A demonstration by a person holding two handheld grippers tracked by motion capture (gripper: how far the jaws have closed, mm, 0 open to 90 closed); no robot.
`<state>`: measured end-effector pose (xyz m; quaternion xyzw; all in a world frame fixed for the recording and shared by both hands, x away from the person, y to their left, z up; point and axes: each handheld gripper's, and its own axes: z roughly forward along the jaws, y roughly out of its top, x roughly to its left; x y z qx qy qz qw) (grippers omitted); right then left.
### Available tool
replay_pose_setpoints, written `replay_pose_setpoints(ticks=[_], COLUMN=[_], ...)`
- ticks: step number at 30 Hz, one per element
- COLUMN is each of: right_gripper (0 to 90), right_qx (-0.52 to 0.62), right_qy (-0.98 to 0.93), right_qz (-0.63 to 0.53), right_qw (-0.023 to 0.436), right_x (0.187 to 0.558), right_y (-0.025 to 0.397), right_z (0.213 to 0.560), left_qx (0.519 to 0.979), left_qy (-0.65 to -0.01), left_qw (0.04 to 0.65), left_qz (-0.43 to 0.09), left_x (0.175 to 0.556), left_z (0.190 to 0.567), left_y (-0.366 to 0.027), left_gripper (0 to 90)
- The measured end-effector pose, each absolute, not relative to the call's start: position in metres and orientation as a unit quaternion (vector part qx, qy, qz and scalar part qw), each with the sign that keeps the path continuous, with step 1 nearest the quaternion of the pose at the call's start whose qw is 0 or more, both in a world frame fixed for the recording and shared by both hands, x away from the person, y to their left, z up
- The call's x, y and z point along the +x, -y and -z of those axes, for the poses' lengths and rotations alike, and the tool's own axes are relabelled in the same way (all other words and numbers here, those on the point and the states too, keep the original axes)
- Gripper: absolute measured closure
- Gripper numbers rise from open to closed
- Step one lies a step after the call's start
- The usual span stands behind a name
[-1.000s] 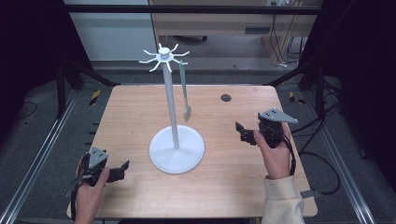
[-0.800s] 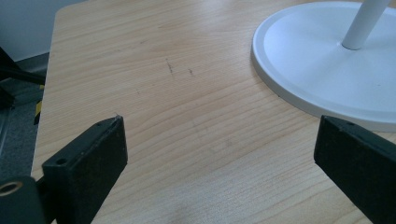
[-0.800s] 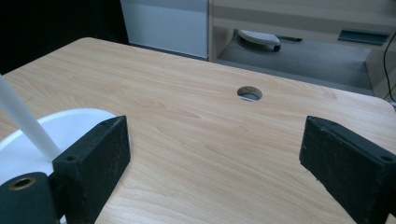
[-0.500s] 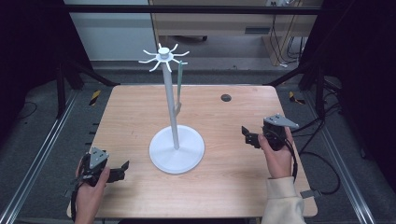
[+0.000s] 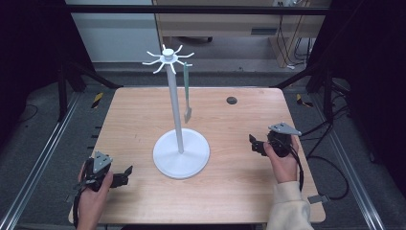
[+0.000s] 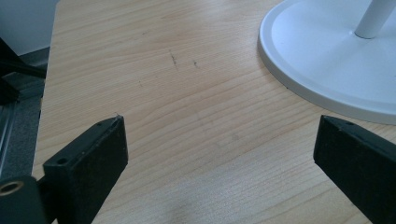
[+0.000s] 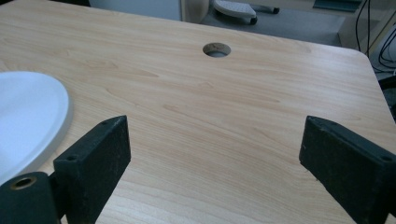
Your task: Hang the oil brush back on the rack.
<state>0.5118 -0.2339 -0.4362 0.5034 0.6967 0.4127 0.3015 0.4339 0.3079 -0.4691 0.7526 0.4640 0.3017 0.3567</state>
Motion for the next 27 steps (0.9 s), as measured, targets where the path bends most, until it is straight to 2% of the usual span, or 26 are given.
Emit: replay_pose_setpoints(ticks=[27], right_gripper=[10.0], right_qx=[0.489], right_qy=[-0.746], right_qz=[-0.378], right_qw=[0.249], right_x=[0.518], right_y=[0.213], right_z=[0.471], left_qx=[0.759], left_qy=[-0.46], left_qw=[0.35], left_qz=[-0.3], left_x=[0.434], left_z=[0.471], left_y=[-0.306], left_gripper=[2.5])
